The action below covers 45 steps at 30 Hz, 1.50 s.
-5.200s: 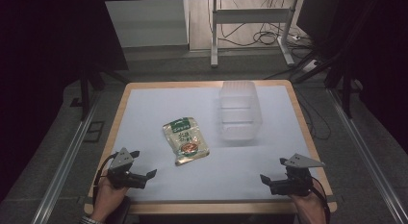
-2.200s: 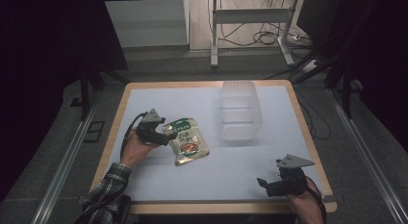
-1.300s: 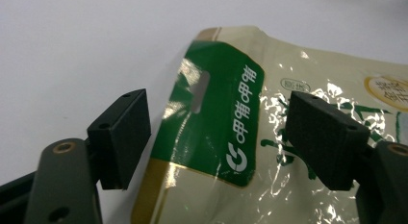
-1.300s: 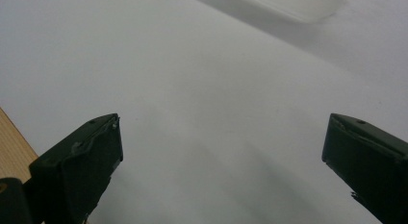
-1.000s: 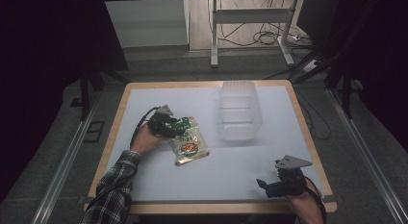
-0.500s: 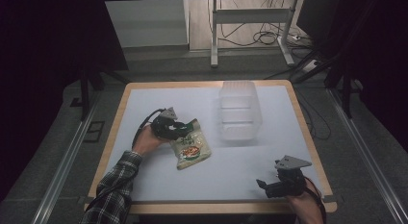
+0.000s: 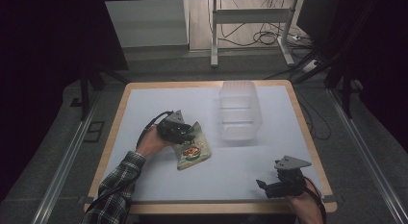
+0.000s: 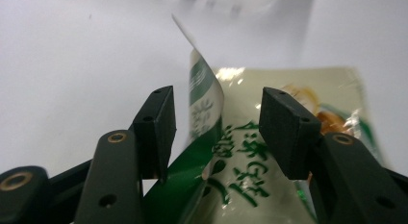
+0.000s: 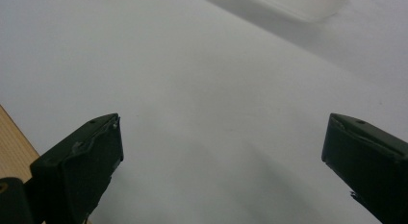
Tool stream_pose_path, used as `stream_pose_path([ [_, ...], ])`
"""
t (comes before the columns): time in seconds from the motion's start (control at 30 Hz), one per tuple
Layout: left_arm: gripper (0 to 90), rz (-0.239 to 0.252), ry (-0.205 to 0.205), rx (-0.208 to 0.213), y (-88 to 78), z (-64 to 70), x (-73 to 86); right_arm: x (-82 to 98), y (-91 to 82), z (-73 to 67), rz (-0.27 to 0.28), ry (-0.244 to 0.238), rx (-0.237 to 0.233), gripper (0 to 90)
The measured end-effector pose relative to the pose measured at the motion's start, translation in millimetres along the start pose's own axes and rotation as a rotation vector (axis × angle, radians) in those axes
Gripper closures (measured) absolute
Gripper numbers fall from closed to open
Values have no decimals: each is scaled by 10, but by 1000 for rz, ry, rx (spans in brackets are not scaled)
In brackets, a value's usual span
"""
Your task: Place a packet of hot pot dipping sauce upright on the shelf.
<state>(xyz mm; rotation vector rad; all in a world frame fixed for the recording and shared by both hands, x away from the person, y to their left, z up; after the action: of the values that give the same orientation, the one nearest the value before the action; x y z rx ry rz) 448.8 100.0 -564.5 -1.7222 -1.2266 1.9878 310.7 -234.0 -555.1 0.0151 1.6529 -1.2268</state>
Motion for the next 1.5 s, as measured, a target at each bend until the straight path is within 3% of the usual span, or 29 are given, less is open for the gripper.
stream_pose_path([
  [0.13,513,-32,-10,-35,1,-68,64,1,1,0,0,-1,0,7],
  [0.33,673,-86,-16,-87,-58,-180,191,5,7,-3,-4,-3,-1,7],
  [0.47,763,-80,-34,-30,-81,-176,213,6,8,-4,-6,-2,-1,7],
  [0.6,814,-88,-31,-3,-83,-148,201,7,9,-4,-6,-5,-1,7],
  [0.83,831,-62,-41,-5,-170,-140,145,8,11,-5,-8,-2,-3,8],
  [0.93,833,-28,-66,9,-251,-143,89,9,13,-3,-8,-4,-3,8],
  [1.13,835,6,-77,26,-381,-115,-35,10,12,1,-9,-5,1,8],
  [1.23,835,21,-92,55,-444,-89,-109,10,9,4,-9,-6,4,8],
  [1.5,838,42,-80,64,-639,-46,-254,11,6,10,-10,-5,11,8],
])
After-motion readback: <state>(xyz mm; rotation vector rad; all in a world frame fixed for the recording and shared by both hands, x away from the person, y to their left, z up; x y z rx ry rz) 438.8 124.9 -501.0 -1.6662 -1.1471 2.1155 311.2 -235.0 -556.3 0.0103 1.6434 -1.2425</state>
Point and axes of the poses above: each handheld gripper's, and its own axes: y roughly forward along the jaws, x roughly out of its underside, z roughly to its right, the point moved 7 cm from there along y, roughly forward along the jaws, and after that the axes turned 1 degree about -z, right-handed, at the moved point
